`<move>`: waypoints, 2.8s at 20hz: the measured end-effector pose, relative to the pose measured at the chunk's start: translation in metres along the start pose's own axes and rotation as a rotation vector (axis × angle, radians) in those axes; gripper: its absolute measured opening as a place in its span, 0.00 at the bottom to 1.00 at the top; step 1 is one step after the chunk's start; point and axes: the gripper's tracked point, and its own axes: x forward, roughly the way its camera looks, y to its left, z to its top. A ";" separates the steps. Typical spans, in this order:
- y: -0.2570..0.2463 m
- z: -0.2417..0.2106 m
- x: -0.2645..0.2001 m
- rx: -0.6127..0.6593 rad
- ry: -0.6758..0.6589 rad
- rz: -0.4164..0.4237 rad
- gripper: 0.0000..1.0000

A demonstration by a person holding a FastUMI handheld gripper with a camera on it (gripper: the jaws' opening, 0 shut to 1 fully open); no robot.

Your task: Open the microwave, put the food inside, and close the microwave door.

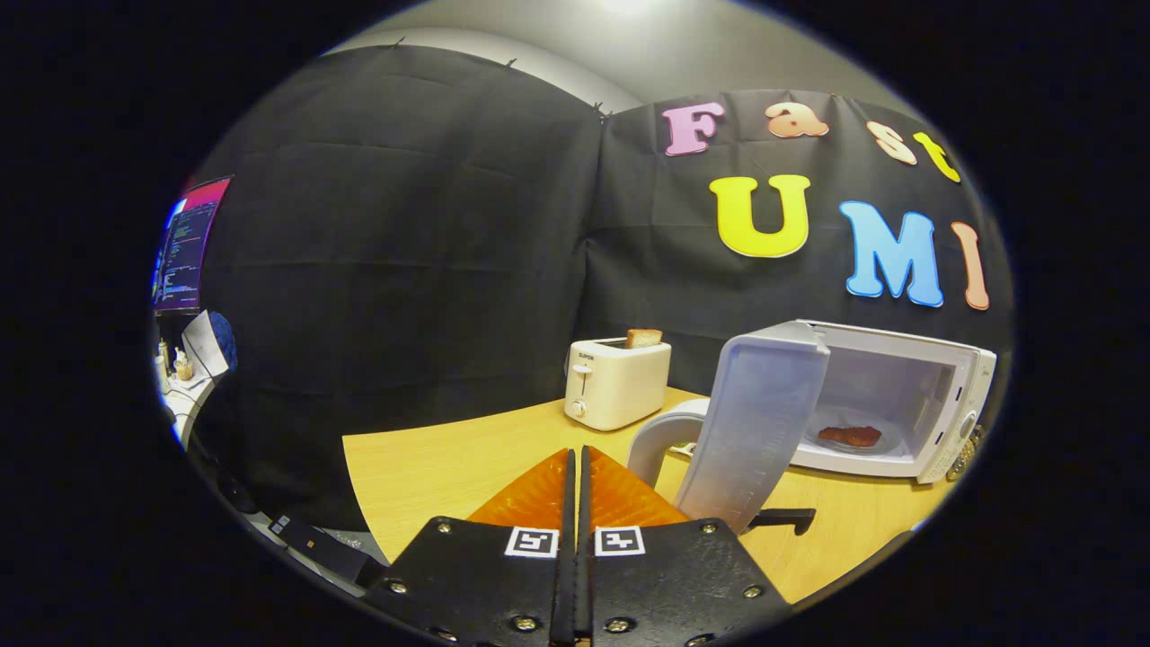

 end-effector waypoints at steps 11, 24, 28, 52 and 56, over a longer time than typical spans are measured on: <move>-0.144 -0.013 -0.062 0.035 0.049 -0.232 0.01; -0.346 -0.023 -0.084 0.104 0.054 -0.589 0.01; -0.375 -0.021 -0.075 0.081 0.050 -0.646 0.01; -0.397 -0.014 -0.058 -0.018 0.044 -0.674 0.01; -0.353 0.017 -0.110 0.028 -0.026 -0.601 0.01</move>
